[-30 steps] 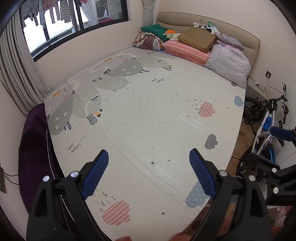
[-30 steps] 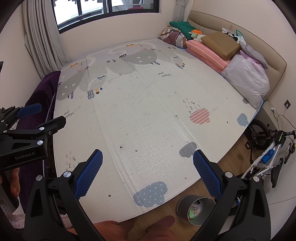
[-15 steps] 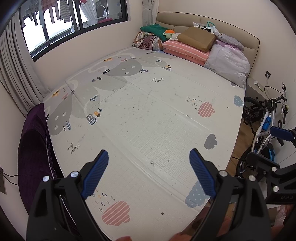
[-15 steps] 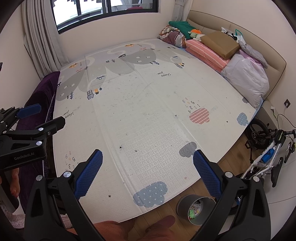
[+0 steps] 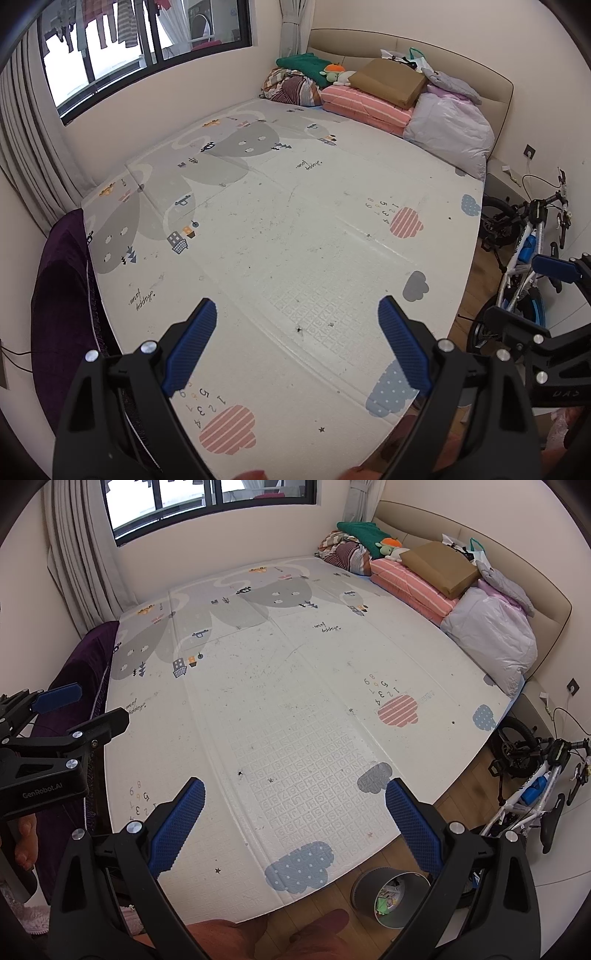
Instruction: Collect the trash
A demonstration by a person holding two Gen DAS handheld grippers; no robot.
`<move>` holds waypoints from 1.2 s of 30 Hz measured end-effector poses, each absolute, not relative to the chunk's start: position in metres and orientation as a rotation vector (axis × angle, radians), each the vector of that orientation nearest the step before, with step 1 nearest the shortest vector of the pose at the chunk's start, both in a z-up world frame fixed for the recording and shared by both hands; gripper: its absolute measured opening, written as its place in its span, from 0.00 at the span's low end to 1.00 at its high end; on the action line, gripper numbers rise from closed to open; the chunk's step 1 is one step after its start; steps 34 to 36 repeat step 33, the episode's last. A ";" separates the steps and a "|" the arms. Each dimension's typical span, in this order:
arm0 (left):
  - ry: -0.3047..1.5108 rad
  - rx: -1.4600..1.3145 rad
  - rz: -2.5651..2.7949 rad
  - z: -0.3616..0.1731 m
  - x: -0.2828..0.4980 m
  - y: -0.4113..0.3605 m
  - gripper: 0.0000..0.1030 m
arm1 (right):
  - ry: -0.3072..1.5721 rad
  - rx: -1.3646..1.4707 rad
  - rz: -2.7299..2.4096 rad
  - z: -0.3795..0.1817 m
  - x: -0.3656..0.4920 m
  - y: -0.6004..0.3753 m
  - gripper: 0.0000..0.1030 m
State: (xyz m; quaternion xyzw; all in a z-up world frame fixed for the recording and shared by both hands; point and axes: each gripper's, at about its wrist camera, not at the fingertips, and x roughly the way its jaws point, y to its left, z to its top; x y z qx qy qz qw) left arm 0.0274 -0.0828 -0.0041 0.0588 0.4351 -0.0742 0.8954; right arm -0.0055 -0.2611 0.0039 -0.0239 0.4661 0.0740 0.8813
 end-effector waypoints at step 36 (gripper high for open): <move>0.896 0.149 -0.138 -0.005 0.025 -0.081 0.86 | 0.970 -0.062 0.155 0.001 -0.005 -0.267 0.92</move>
